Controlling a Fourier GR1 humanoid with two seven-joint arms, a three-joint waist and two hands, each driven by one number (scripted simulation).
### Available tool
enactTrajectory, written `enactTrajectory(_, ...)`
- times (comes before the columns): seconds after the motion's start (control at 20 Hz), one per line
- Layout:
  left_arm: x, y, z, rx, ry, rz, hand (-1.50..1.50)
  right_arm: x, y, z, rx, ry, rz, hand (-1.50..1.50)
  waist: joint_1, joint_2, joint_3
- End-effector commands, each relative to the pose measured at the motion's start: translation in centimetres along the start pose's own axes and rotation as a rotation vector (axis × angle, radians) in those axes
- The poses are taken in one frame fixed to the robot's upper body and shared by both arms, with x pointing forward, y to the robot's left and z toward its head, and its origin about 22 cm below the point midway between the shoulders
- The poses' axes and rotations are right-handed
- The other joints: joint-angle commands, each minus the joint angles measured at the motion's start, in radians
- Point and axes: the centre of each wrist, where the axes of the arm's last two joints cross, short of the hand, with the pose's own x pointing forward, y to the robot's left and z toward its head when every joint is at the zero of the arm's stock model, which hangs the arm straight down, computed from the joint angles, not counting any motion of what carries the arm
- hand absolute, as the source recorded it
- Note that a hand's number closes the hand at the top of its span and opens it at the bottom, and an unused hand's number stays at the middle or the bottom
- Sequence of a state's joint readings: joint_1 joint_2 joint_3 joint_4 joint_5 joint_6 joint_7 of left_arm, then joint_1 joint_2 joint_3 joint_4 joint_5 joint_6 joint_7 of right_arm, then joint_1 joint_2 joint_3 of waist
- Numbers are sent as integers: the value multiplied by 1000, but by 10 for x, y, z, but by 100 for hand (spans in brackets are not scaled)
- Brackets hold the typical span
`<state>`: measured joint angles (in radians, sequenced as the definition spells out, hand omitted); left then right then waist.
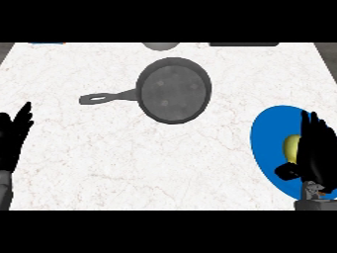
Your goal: Pick the lemon from the plate and place it in the pan
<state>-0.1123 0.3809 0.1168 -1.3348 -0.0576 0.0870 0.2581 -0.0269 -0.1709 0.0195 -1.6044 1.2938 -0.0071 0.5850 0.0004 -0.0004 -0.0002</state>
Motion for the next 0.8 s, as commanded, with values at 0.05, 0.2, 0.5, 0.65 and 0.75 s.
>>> enactTrajectory(0.05, 0, -3, 5, 1, -28, -5, 0, 3, 29, 1, 17, 27, 21, -150, 1, 0, 0)
enactTrajectory(0.2, -7, 12, -5, -4, -2, 10, 0, -30, 30, -14, 20, 31, 5, -150, -1, 1, 0)
enactTrajectory(0.5, -3, -4, -13, 4, -13, -12, 0, -3, 13, -21, -103, -35, 146, 150, -3, 1, 0)
enactTrajectory(0.65, -7, -2, 8, -2, -5, -7, 0, -18, 31, -3, -118, -16, 130, 150, 0, 0, 0)
enactTrajectory(0.75, 7, -18, 11, -10, 0, 13, 0, -22, 25, -15, -117, -31, 138, 150, 0, 0, 0)
